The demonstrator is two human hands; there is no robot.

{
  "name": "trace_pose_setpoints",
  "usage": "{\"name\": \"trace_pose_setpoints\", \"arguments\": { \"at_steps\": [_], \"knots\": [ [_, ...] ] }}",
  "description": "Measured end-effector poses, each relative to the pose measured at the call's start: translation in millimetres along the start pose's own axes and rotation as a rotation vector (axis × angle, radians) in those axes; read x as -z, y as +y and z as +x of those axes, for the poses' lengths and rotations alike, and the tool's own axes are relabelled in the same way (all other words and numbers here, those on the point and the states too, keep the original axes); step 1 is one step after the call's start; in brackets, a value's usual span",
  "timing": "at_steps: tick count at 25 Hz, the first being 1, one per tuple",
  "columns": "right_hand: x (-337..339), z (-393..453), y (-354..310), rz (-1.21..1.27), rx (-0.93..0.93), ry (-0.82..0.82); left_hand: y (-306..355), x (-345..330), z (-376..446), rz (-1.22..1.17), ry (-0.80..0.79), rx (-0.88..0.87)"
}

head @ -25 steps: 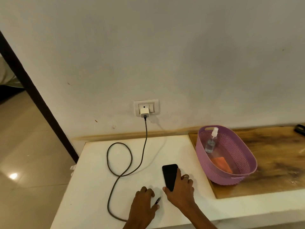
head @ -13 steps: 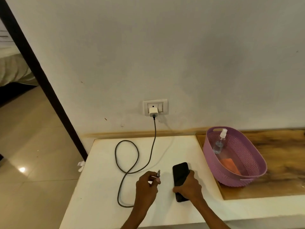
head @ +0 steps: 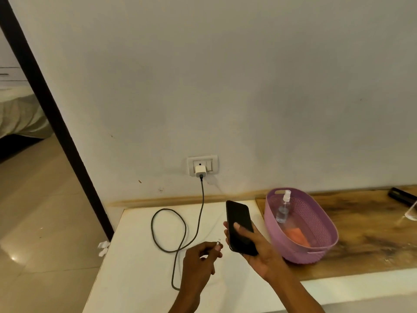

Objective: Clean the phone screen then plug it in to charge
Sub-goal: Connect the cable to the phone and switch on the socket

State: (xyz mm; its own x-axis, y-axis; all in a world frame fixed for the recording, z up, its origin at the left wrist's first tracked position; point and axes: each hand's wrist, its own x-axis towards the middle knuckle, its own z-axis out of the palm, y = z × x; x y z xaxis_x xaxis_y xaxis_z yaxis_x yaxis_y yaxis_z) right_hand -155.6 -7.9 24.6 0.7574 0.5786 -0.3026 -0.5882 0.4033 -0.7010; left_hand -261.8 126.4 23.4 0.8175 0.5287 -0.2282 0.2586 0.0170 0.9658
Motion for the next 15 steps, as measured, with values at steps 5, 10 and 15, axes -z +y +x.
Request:
{"name": "trace_pose_setpoints", "arguments": {
  "at_steps": [5, 10, 15],
  "knots": [
    [-40, -14, -43, 0.445, -0.113, -0.078, 41, -1, -25, -0.032, -0.09, -0.066],
    [-82, -28, -63, 0.53, -0.072, -0.01, 86, -1, -41, -0.154, -0.083, -0.085],
    [-107, -44, -67, 0.567, -0.11, -0.015, 113, 2, -55, -0.229, -0.096, -0.107]
  ]
}}
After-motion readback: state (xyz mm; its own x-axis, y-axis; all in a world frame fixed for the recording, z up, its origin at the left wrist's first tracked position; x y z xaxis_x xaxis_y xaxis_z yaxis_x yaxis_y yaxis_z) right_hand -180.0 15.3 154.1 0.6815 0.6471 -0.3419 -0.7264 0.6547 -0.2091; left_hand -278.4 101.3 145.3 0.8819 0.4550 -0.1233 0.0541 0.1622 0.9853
